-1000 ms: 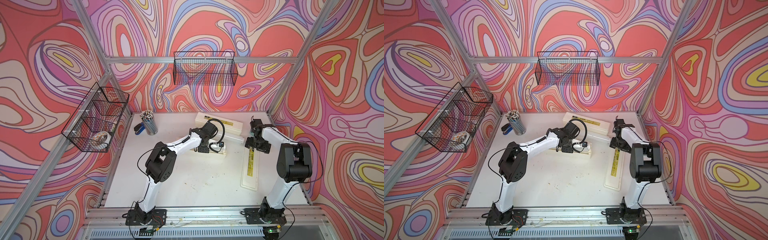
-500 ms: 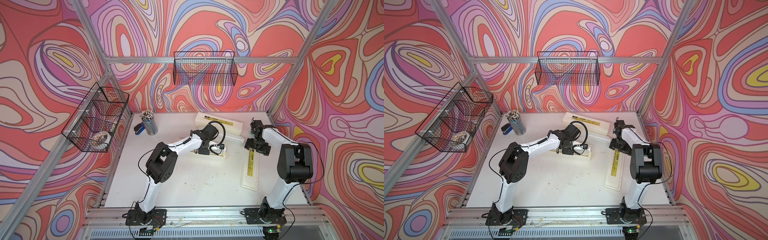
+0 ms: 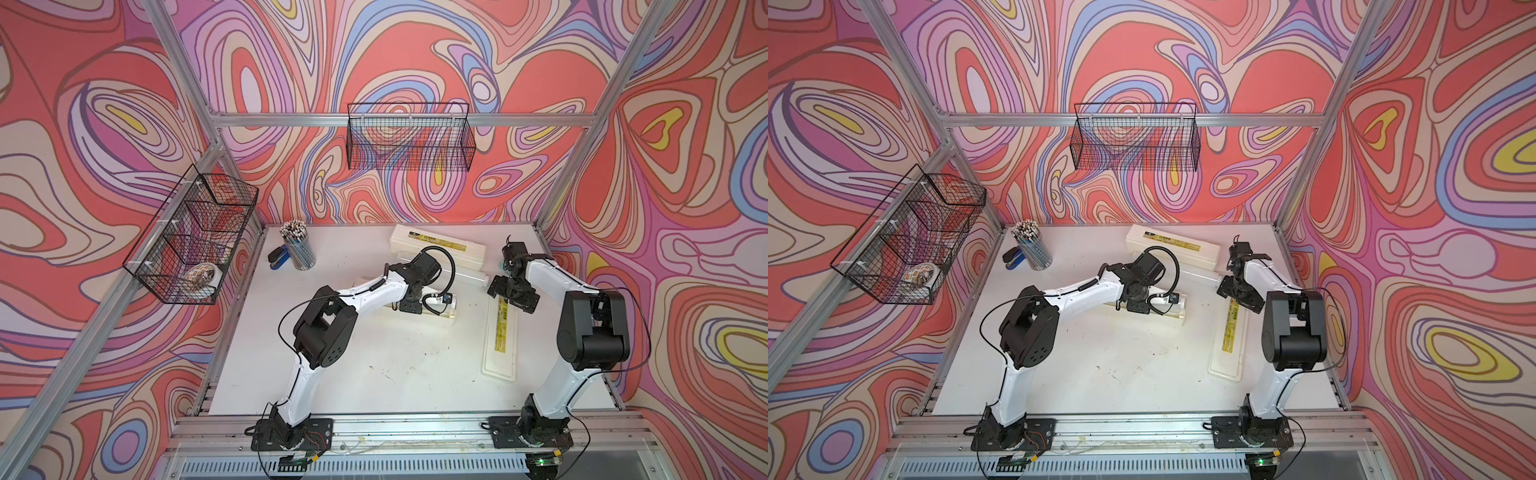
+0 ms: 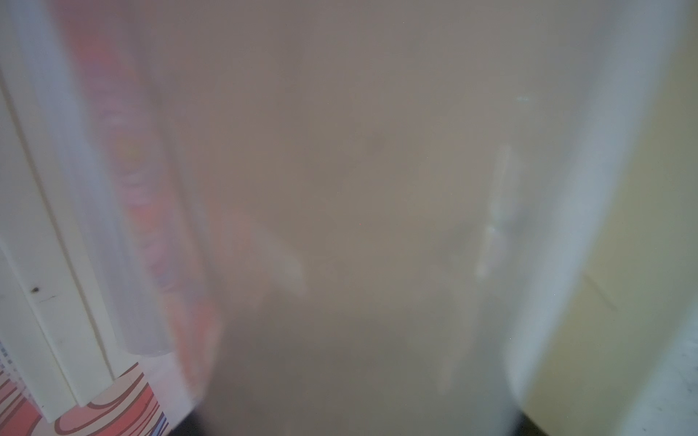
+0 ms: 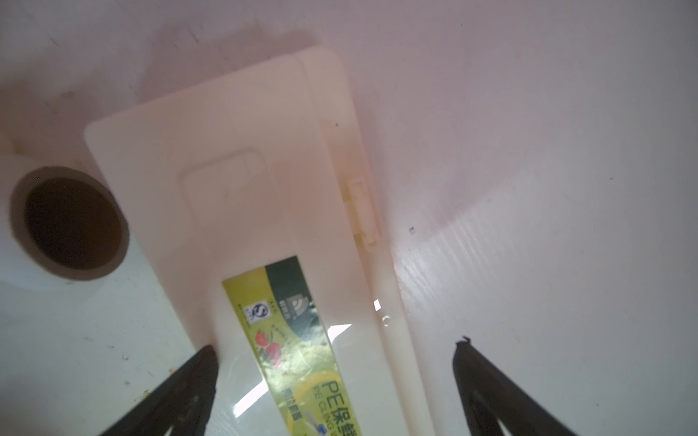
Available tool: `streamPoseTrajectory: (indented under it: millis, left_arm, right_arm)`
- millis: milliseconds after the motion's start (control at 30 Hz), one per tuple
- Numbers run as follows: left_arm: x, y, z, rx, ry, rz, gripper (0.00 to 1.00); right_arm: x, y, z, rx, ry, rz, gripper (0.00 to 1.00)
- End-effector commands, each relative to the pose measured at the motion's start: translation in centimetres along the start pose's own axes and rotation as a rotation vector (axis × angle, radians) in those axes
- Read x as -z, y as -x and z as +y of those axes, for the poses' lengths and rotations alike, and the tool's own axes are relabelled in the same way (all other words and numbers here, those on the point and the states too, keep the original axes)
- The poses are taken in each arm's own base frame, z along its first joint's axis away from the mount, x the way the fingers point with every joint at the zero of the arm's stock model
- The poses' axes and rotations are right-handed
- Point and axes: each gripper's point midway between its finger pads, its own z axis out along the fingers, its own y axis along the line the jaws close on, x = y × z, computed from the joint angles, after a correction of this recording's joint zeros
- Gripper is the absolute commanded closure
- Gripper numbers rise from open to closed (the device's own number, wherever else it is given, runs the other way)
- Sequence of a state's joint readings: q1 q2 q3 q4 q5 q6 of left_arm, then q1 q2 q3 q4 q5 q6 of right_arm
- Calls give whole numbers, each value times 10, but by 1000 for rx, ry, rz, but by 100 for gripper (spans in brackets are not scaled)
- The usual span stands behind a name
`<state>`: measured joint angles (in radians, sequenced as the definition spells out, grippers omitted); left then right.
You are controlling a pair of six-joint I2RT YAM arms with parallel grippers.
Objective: Put plastic wrap rolls into dispensers
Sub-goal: Place the plastic wrap into the plastic wrap cutting box.
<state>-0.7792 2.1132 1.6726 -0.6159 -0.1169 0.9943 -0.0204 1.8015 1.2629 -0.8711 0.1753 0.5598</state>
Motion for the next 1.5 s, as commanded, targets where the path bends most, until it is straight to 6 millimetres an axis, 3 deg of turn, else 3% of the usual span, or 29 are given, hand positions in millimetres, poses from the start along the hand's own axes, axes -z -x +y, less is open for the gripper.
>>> streamPoseTrajectory:
  millis: [0, 33, 67, 300, 667, 733, 900, 1033, 1267, 1467]
  left_arm:
    - [18, 3, 18, -14, 74, -9, 28]
    - [19, 4, 20, -17, 82, -10, 18]
    - [22, 4, 22, -16, 91, -14, 1]
    - [41, 11, 26, -47, 79, -49, 0]
    - [70, 18, 12, -82, 22, -101, 0]
    - [80, 21, 19, -54, 51, -120, 0]
    - [108, 27, 54, 137, 184, -160, 0]
    - [125, 20, 67, 385, 246, -182, 0]
    - [138, -19, 67, 771, 353, -174, 0]
    - [141, -50, 55, 1074, 337, -167, 0]
  right_arm:
    - [-6, -12, -5, 11, -17, 35, 2]
    - [-6, -12, -5, 14, -14, 32, 2]
    - [-5, -12, -5, 16, -14, 33, 2]
    - [-3, -17, -8, 37, -20, 57, 2]
    - [-2, -23, -7, 57, -2, 70, 2]
    - [8, -22, -7, 56, 23, 48, 2]
    - [7, -29, -6, 58, 27, 65, 2]
    - [0, -33, -7, 77, -11, 79, 2]
    - [-13, -33, 10, 128, -34, 49, 2]
    - [-25, -40, 0, 144, -98, 72, 2]
